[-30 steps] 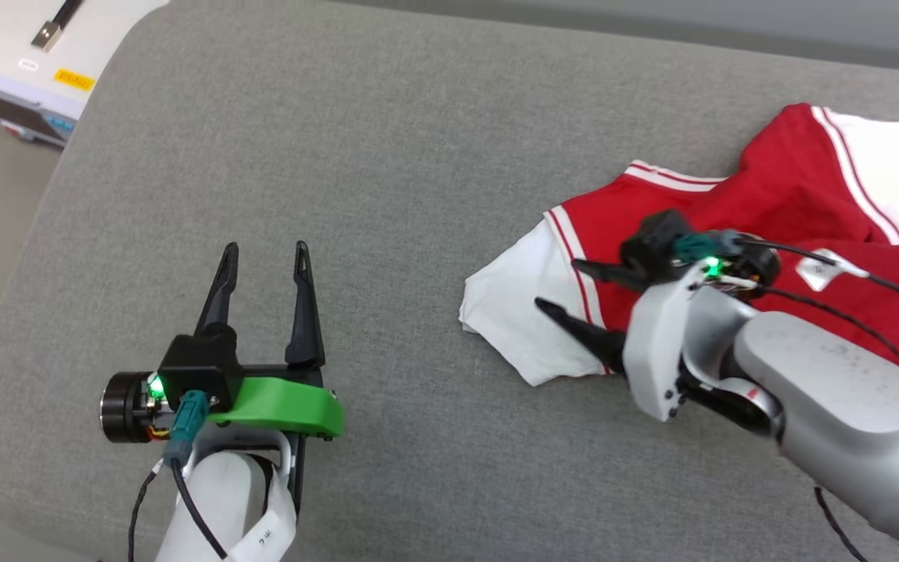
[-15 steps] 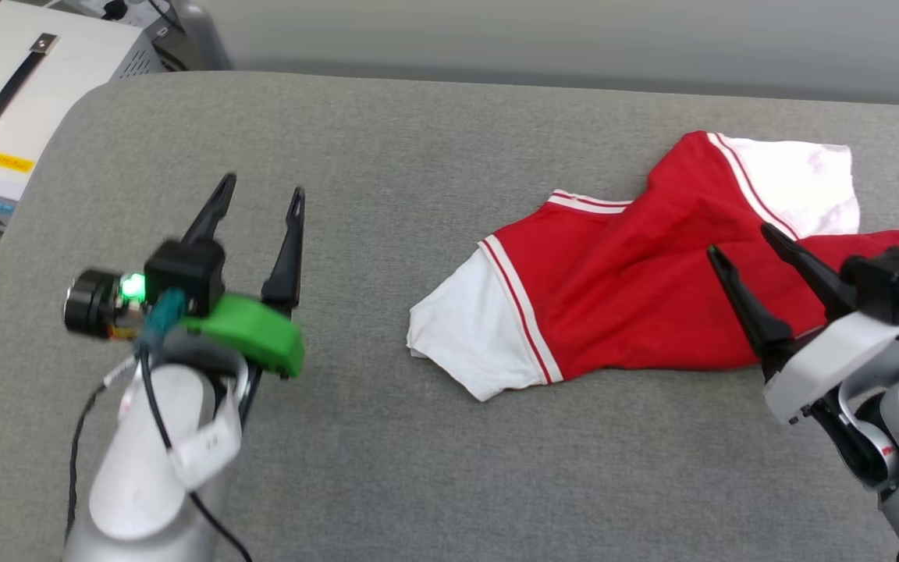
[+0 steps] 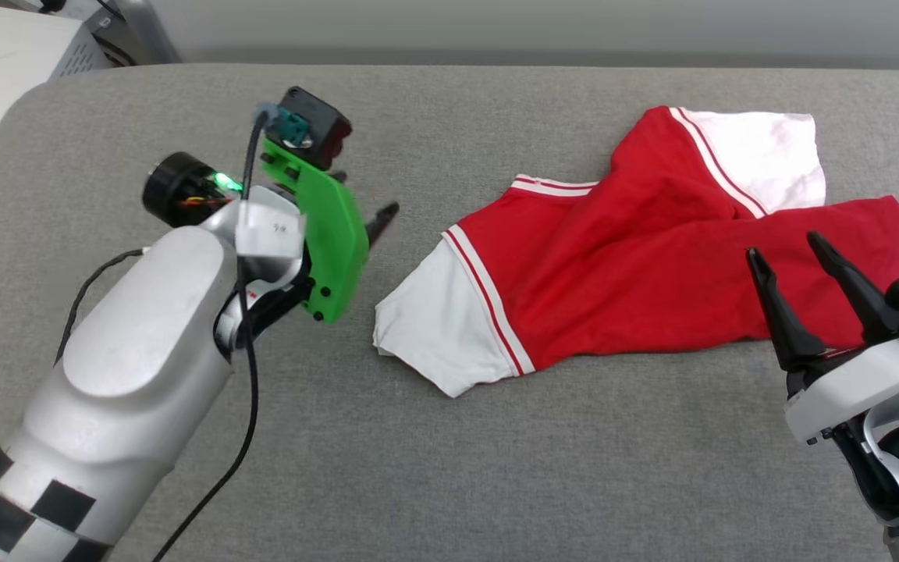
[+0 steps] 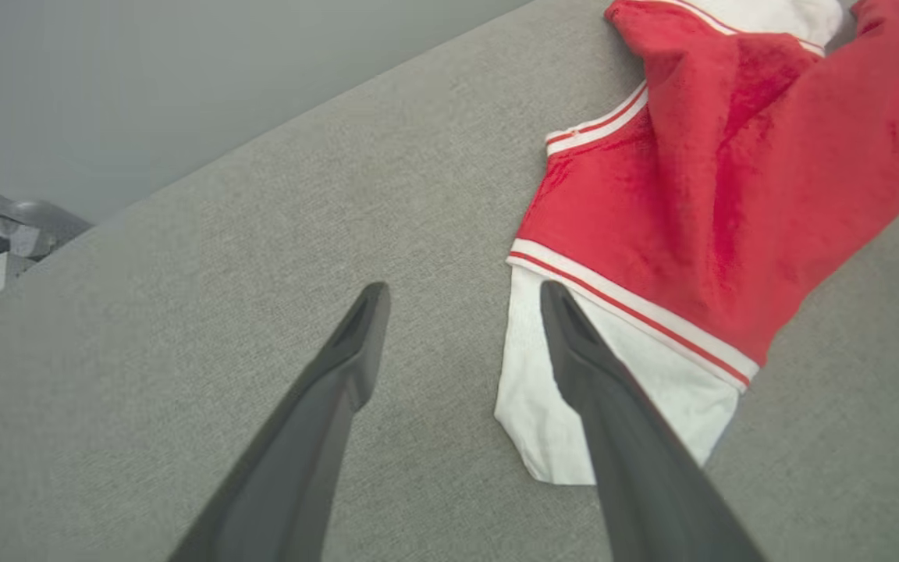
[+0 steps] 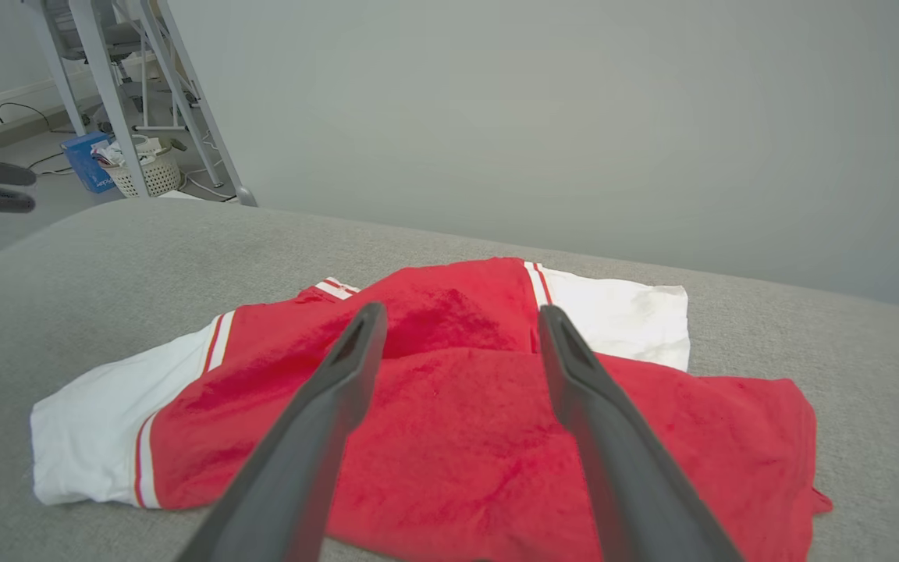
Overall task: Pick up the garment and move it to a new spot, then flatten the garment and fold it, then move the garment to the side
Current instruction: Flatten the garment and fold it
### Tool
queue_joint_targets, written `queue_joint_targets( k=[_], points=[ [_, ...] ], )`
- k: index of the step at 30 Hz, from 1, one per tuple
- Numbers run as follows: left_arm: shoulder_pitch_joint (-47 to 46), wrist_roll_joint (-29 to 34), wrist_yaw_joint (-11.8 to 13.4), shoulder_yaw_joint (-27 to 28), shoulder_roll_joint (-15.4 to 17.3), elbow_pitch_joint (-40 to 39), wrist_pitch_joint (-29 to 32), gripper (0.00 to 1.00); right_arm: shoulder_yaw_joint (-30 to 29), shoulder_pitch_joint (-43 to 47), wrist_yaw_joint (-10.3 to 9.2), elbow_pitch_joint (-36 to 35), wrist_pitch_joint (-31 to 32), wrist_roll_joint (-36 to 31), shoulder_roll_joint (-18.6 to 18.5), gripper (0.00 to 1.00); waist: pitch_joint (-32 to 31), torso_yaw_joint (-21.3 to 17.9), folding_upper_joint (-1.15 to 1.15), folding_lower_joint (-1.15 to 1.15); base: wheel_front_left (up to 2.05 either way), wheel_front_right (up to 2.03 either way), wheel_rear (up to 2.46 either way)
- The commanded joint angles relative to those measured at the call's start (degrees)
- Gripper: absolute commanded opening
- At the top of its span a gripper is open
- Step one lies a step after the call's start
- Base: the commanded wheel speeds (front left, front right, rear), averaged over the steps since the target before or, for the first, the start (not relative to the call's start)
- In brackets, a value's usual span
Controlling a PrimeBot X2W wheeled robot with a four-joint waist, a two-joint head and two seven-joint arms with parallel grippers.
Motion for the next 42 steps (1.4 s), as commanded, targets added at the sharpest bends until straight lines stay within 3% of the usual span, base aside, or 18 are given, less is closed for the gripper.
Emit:
queue_joint_targets(
  k=[1, 7, 19, 20, 21, 22, 34, 41, 42],
  points=[
    [-2.0, -2.7, -0.1, -2.1, 1.0, 0.1, 2.5, 1.00, -0.6, 0.8, -0.04, -1.0, 0.3, -0.6, 0.5, 1.00, 1.0, -0.9, 0.00, 0.00, 0.00, 0.00, 0.00],
    [-6.4, -8.5, -0.1, -13.6, 4.1, 1.6, 9.9, 1.00, -1.6, 0.2, -0.04, -3.1, 1.3, -1.7, 1.6, 1.00, 3.5, -2.7, 0.00, 0.00, 0.00, 0.00, 0.00],
    [-6.0, -12.7, -0.1, -27.3, 4.5, 10.5, 7.8, 1.00, -0.9, -2.7, -0.04, -2.6, 0.4, -2.7, 2.1, 1.00, 7.6, -5.5, 0.00, 0.00, 0.00, 0.00, 0.00],
    [-6.3, -12.9, -0.1, -28.2, 4.6, 11.1, 7.2, 0.49, -1.0, -2.9, -0.04, -2.6, 0.2, -2.8, 2.1, 1.00, 7.7, -5.5, 0.00, 0.00, 0.00, 0.00, 0.00],
    [-6.6, -13.0, -0.1, -28.7, 4.7, 11.4, 6.6, 0.35, -1.0, -2.9, -0.04, -2.5, 0.1, -2.9, 2.1, 1.00, 7.8, -5.5, 0.00, 0.00, 0.00, 0.00, 0.00],
    [-7.1, -13.5, -0.1, -28.9, 4.8, 11.7, 5.6, 0.00, -1.1, -3.0, -0.04, -2.4, 0.0, -2.9, 2.0, 1.00, 7.8, -5.5, 0.00, 0.00, 0.00, 0.00, 0.00],
    [-16.3, -13.5, -0.1, -25.0, 10.8, 18.2, -4.4, 0.00, -5.9, -1.2, -0.04, -2.8, -0.6, -3.4, 2.1, 1.00, 7.2, -5.9, 0.00, 0.00, 0.00, 0.00, 0.00],
    [-13.1, -14.0, 0.9, -25.2, 9.8, 26.0, -7.4, 0.00, -7.3, -0.6, -0.04, -2.5, 0.2, -3.8, 2.8, 1.00, 7.7, -6.7, 0.00, 0.00, 0.00, 0.00, 0.00],
    [-12.5, -14.0, 1.0, -25.2, 9.4, 26.9, -8.2, 0.24, -7.3, -0.7, -0.04, -2.3, 0.3, -3.8, 2.6, 1.00, 7.6, -6.6, 0.00, 0.00, 0.00, 0.00, 0.00]
  ],
)
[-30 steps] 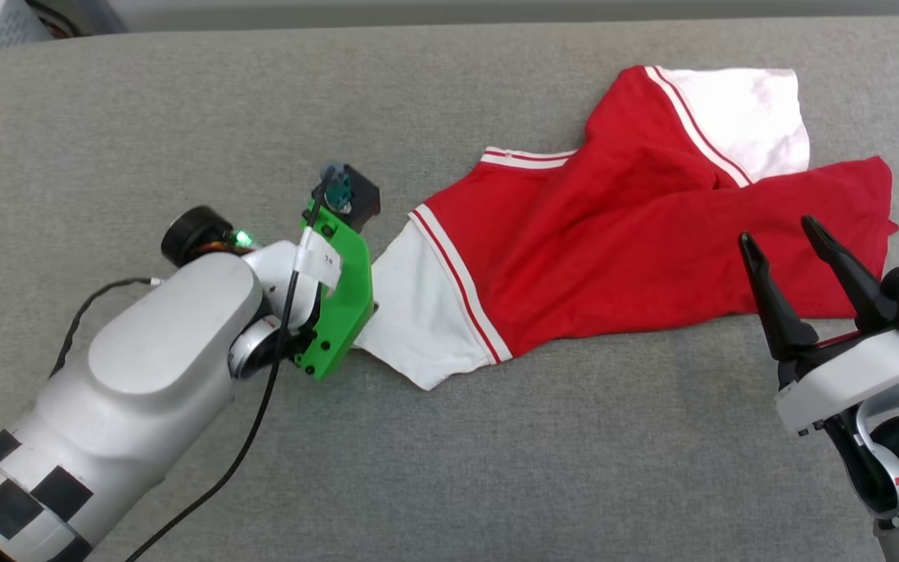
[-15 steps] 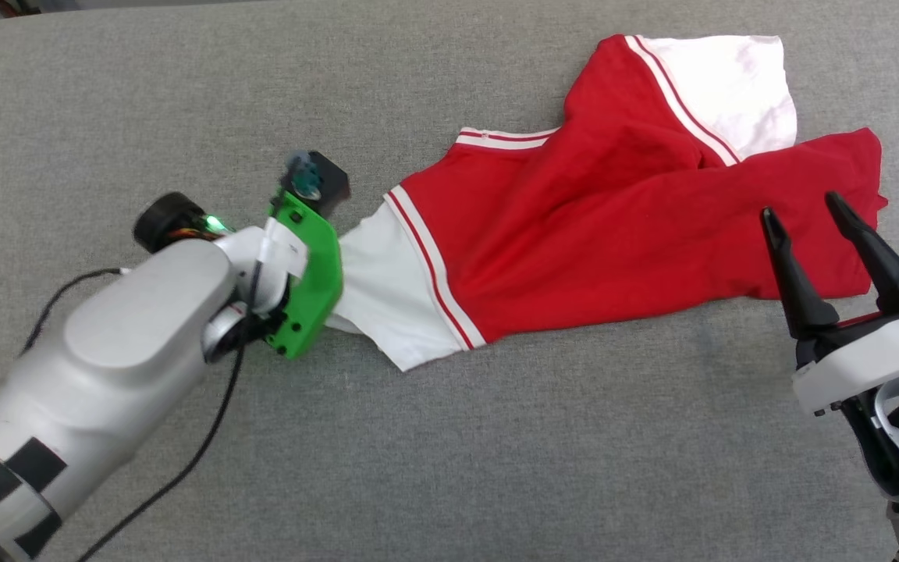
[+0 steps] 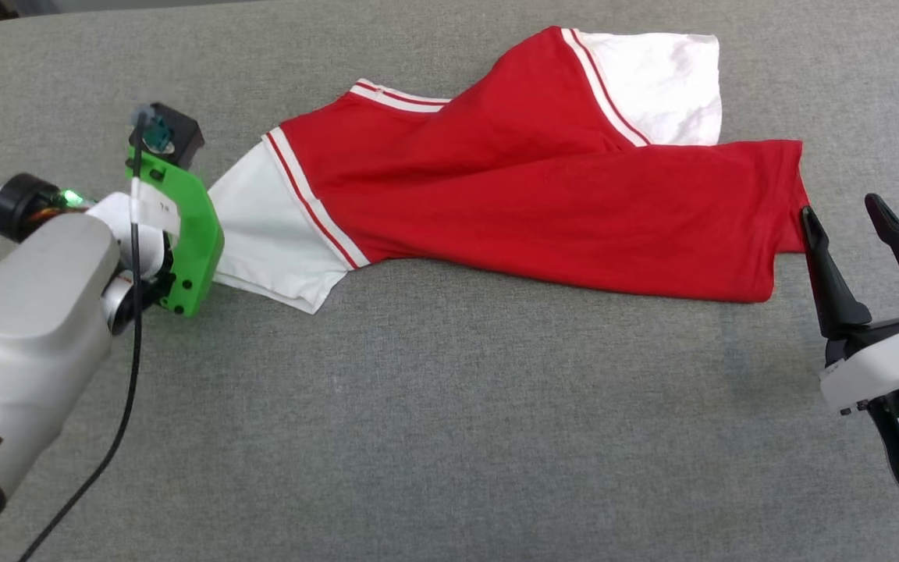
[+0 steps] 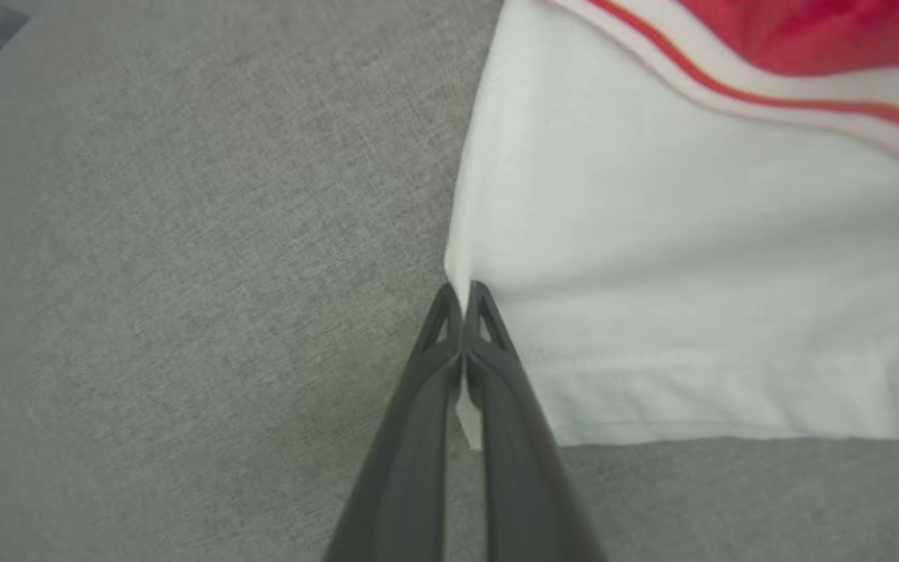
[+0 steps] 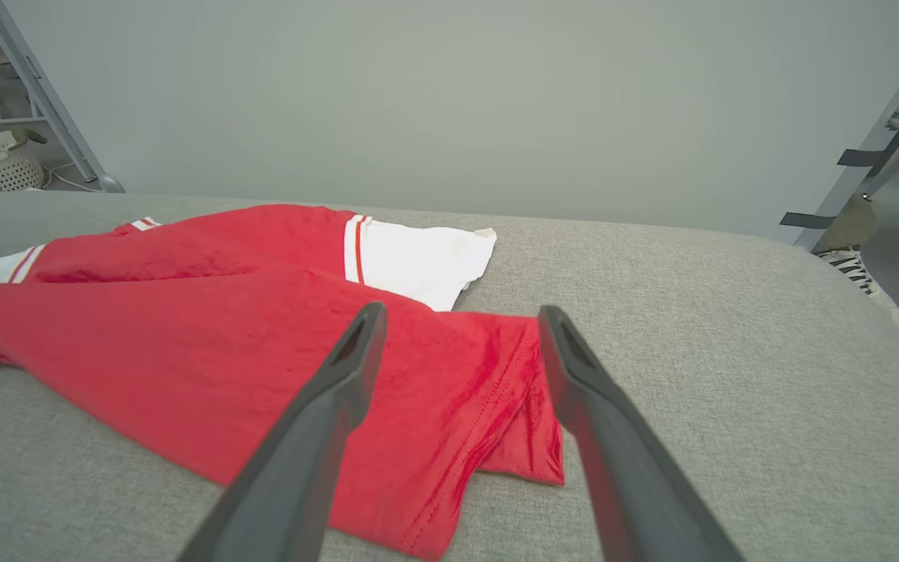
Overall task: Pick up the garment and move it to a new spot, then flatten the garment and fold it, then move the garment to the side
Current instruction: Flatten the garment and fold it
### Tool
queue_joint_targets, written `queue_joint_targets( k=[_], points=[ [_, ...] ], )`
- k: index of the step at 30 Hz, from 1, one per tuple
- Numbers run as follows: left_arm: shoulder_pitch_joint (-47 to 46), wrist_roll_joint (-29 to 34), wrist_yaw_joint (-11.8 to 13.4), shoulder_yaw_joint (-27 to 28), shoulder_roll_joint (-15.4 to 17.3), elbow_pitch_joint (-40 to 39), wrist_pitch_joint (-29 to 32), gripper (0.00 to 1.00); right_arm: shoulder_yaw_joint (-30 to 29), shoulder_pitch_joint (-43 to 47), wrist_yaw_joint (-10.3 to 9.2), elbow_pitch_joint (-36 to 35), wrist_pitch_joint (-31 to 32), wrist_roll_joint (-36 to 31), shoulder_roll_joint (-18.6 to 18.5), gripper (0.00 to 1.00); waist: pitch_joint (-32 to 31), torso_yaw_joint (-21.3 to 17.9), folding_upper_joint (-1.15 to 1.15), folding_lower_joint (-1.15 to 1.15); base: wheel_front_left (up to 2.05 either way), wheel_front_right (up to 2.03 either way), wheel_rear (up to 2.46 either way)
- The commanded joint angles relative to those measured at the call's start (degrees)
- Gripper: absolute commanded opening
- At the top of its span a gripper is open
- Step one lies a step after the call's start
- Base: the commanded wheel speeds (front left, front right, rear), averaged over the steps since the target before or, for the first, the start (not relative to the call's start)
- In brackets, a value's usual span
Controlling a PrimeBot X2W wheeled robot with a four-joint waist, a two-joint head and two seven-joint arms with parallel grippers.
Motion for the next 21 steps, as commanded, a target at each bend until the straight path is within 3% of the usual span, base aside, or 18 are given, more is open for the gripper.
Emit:
queue_joint_targets(
  k=[1, 6, 12, 15, 21],
  points=[
    [1.9, 0.6, 0.4, -0.2, -0.9, 1.2, -1.9, 1.00, -0.2, 0.1, -0.04, 0.2, 0.3, -0.1, -0.1, 1.00, -0.3, 0.2, 0.00, 0.00, 0.00, 0.00, 0.00],
    [3.8, 1.3, 2.1, 1.9, -3.2, 3.3, -14.4, 1.00, -0.8, -1.1, -0.04, -0.6, 1.3, -0.6, -1.9, 1.00, -2.7, 1.5, 0.00, 0.00, 0.00, 0.00, 0.00],
    [6.3, 2.2, 6.9, 5.9, -3.6, 1.3, -31.7, 1.00, -2.0, -5.7, -0.04, -2.1, 4.8, -0.1, -7.6, 1.00, -6.0, 4.2, 0.00, 0.00, 0.00, 0.00, 0.00],
    [8.1, 3.2, 10.8, 7.8, -3.2, -1.7, -36.6, 1.00, 0.3, -9.4, -0.04, -1.7, 9.7, 1.9, -11.9, 1.00, -6.9, 5.7, 0.00, 0.00, 0.00, 0.00, 0.00],
    [14.1, 8.4, 20.9, 15.3, -2.5, -16.1, -38.1, 1.00, 6.4, -18.4, -0.04, 2.8, 22.8, 9.2, -20.0, 1.00, -6.8, 9.0, 0.00, 0.00, 0.00, 0.00, 0.00]
  ],
)
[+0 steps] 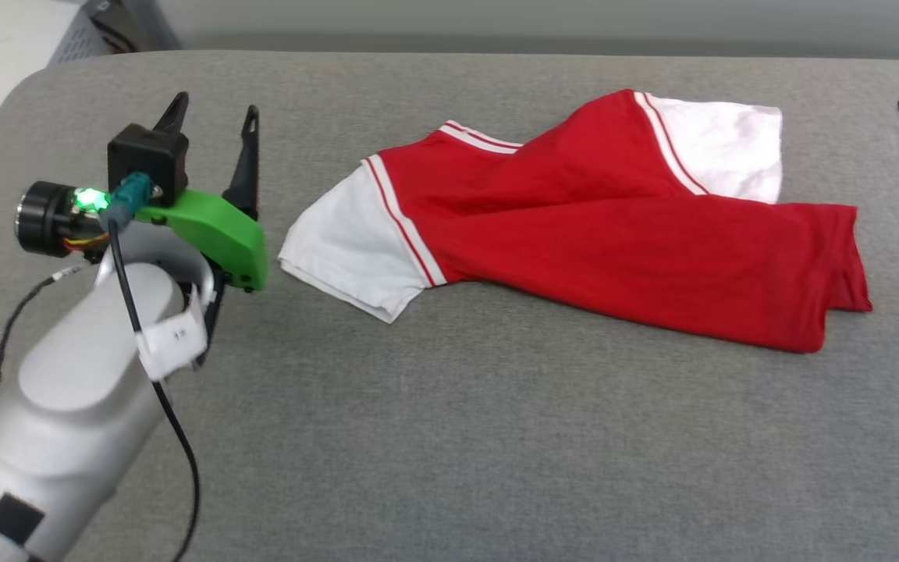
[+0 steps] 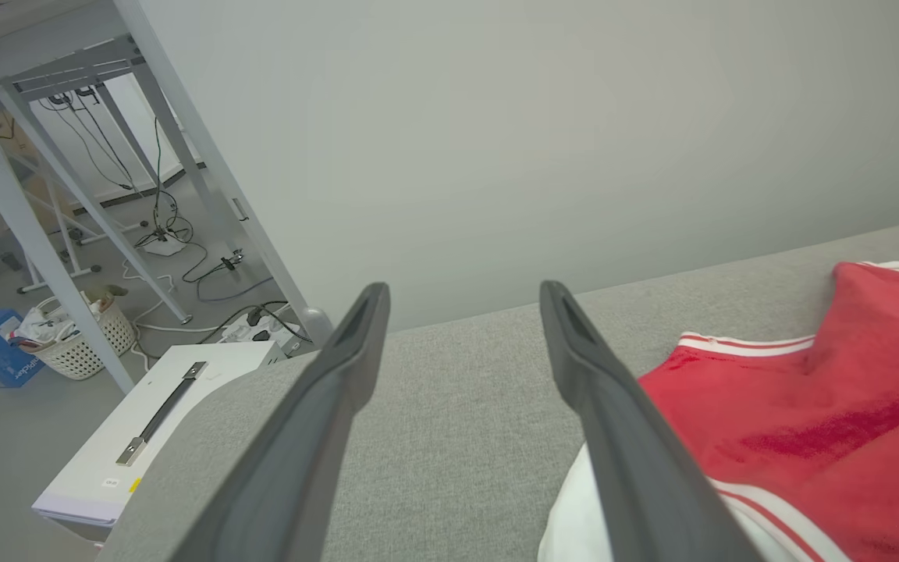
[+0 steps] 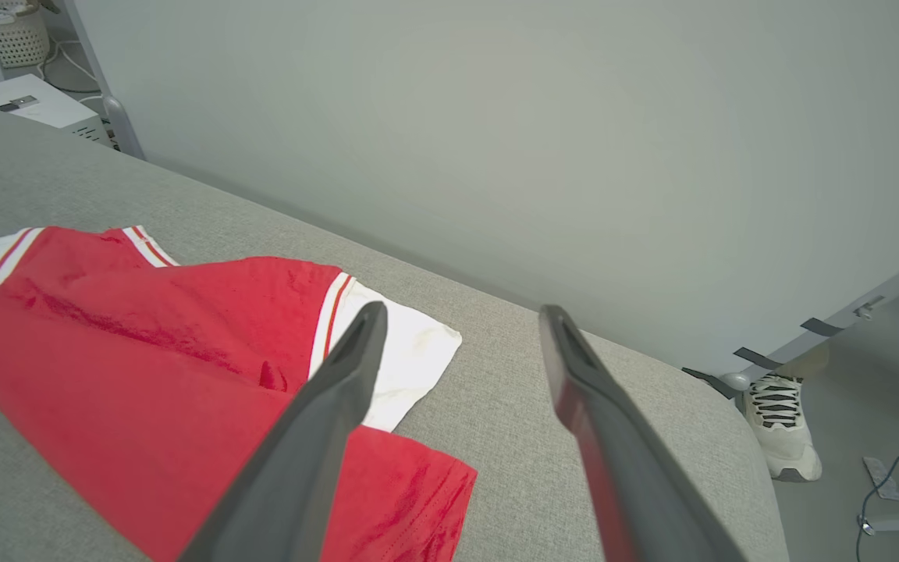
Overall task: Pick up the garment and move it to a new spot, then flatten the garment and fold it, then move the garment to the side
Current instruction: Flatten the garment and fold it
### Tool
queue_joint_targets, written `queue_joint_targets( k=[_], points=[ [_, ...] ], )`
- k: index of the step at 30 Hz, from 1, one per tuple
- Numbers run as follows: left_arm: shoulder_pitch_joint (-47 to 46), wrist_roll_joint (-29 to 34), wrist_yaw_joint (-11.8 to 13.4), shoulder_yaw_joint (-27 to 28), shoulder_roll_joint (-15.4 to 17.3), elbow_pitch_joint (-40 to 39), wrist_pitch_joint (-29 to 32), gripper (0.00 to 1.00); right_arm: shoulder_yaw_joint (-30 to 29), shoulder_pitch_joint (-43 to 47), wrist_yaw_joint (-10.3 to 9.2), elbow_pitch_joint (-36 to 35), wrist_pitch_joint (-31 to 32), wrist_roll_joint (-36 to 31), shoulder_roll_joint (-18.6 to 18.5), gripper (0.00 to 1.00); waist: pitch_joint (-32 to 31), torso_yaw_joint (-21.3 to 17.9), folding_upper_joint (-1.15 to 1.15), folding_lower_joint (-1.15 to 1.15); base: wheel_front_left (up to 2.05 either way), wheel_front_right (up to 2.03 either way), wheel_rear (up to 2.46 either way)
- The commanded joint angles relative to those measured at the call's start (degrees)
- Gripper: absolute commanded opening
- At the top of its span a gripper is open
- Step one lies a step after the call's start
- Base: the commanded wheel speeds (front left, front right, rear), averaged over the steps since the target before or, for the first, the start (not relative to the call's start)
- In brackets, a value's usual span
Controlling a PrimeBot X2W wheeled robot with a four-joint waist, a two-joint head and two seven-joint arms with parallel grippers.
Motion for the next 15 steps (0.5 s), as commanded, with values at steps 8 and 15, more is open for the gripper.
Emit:
queue_joint_targets(
  k=[8, 15],
  points=[
    [13.5, 11.1, 8.9, 9.9, -1.8, -20.3, -0.3, 1.00, 6.0, -15.9, -0.04, 11.8, 20.0, 7.1, -6.6, 1.00, 5.5, 7.3, 0.00, 0.00, 0.00, 0.00, 0.00],
    [18.4, 17.5, 9.0, 15.8, -7.4, -26.6, -0.3, 1.00, 8.2, -25.0, -0.04, 22.2, 32.0, 9.4, -5.9, 1.00, 12.2, 11.1, 0.00, 0.00, 0.00, 0.00, 0.00]
  ],
)
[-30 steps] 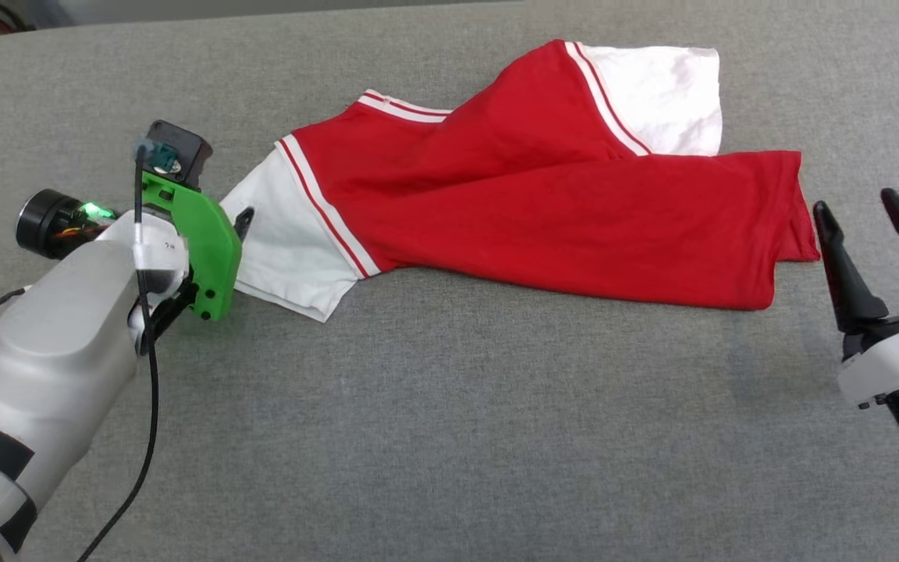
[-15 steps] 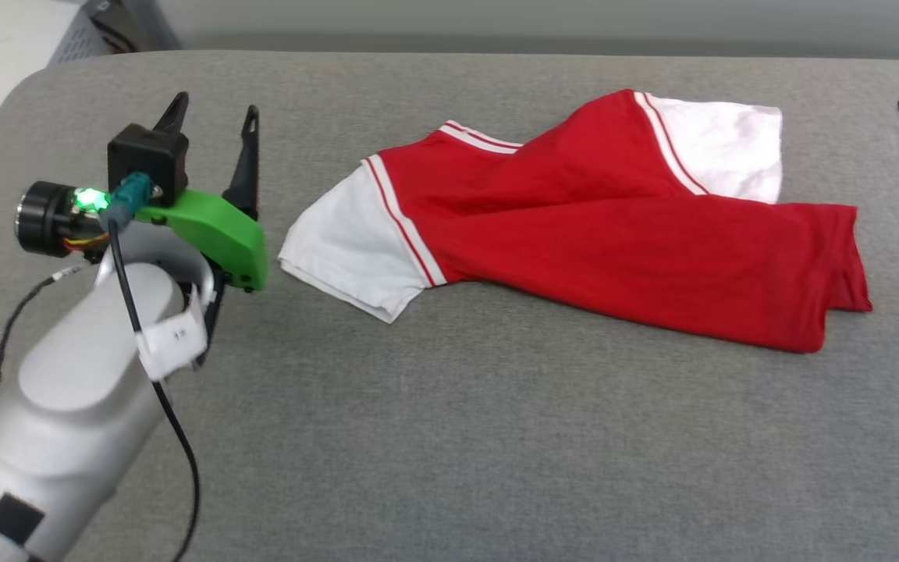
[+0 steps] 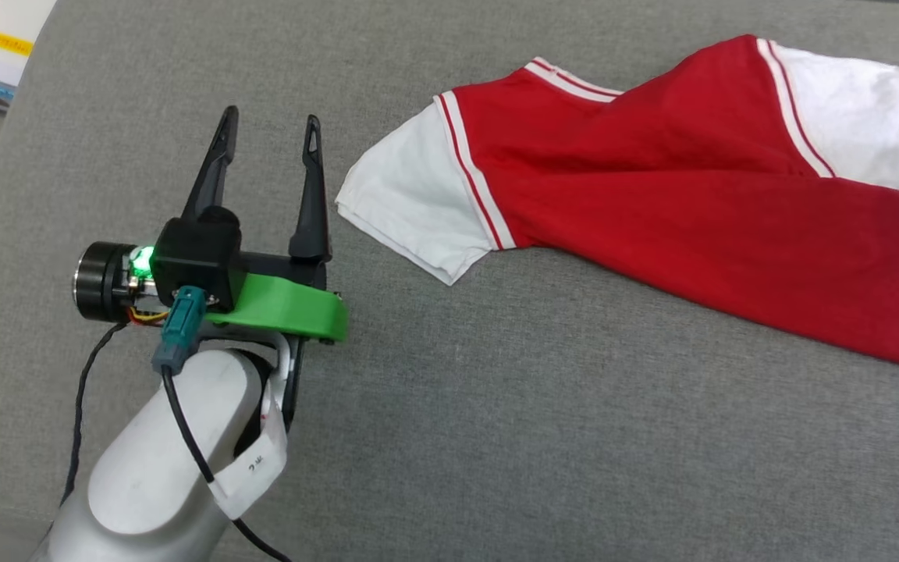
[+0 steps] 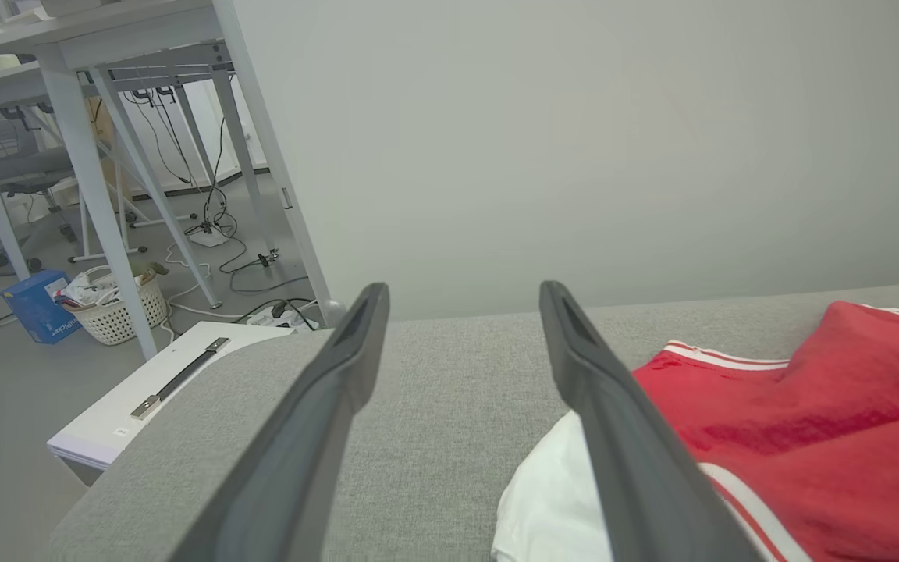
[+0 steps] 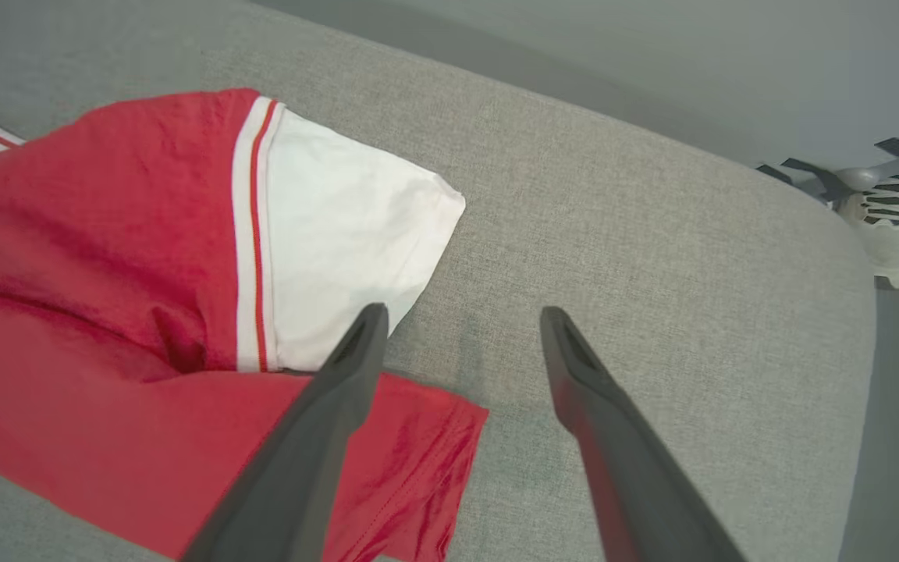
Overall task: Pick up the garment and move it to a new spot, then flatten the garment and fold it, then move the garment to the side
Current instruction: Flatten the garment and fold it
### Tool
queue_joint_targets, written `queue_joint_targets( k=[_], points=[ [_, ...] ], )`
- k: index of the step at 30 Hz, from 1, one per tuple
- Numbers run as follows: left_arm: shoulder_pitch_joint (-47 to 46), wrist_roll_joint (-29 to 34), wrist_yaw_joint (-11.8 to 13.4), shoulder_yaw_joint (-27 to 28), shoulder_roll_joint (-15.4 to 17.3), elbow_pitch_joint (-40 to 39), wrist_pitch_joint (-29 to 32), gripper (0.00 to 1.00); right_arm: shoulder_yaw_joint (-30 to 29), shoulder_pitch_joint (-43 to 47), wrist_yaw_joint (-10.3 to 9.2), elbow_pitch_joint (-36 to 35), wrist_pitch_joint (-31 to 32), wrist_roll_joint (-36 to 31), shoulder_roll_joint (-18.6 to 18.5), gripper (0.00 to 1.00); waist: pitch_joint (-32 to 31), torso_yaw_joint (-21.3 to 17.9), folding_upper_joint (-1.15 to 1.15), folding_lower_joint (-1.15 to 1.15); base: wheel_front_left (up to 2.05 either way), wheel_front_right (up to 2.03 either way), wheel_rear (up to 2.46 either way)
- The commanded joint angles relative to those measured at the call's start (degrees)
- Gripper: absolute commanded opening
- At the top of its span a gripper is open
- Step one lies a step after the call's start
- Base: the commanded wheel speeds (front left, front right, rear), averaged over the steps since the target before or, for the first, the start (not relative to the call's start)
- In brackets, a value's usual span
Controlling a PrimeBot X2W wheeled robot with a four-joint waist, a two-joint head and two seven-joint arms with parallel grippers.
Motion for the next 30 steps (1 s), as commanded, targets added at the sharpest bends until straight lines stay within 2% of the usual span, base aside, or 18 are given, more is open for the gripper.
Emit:
queue_joint_targets(
  k=[1, 3, 6, 16, 17, 18, 19, 25, 30],
  points=[
    [1.2, 1.2, -0.7, 0.8, -1.0, -0.3, -0.3, 1.00, 0.2, -0.4, -0.04, 1.6, 1.4, 1.6, 1.0, 1.00, 5.1, 4.2, 0.00, 0.00, 0.00, 0.00, 0.00],
    [1.7, 2.6, -1.8, 1.9, -2.5, -0.3, -0.3, 1.00, 0.9, 0.6, -0.04, 3.1, 4.4, 4.0, 1.8, 1.00, 5.7, 5.0, 0.00, 0.00, 0.00, 0.00, 0.00],
    [2.5, 4.5, -2.9, 3.8, -4.0, -0.3, -0.3, 1.00, 2.5, 3.4, -0.04, 3.2, 6.7, 6.2, 1.2, 1.00, 6.1, 5.1, 0.00, 0.00, 0.00, 0.00, 0.00],
    [3.5, 9.7, -7.0, 9.3, -7.0, 0.1, -0.3, 1.00, 7.4, 12.3, -0.04, 3.0, 6.5, 9.2, 0.3, 1.00, 7.4, 4.4, 0.00, 0.00, 0.00, 0.00, 0.00],
    [3.6, 10.1, -7.3, 9.7, -7.2, 0.3, -0.3, 1.00, 7.6, 12.5, -0.04, 3.0, 6.2, 9.4, 0.4, 0.95, 7.3, 4.3, 0.00, 0.00, 0.00, 0.00, 0.00],
    [3.7, 10.5, -7.6, 10.1, -7.4, 0.6, -0.3, 1.00, 7.5, 12.5, -0.04, 2.8, 5.2, 9.7, 0.5, 0.22, 7.0, 4.0, 0.00, 0.00, 0.00, 0.00, 0.00],
    [3.9, 10.8, -7.9, 10.4, -7.5, 0.8, -0.3, 1.00, 7.4, 12.4, -0.04, 2.7, 4.6, 10.1, 0.7, 0.00, 6.7, 3.8, 0.00, 0.00, 0.00, 0.00, 0.00],
    [6.1, 12.4, -9.2, 12.6, -8.4, 2.5, -0.3, 1.00, 6.7, 11.0, -0.04, -0.3, -1.2, 12.4, -0.2, 0.00, 2.5, 2.0, 0.00, 0.00, 0.00, 0.00, 0.00],
    [9.7, 13.0, -10.1, 14.0, -8.5, 3.5, -0.3, 1.00, 7.7, 15.3, -0.04, -6.9, -4.2, 16.1, -4.6, 0.00, -2.5, 0.3, 0.00, 0.00, 0.00, 0.00, 0.00]
  ],
)
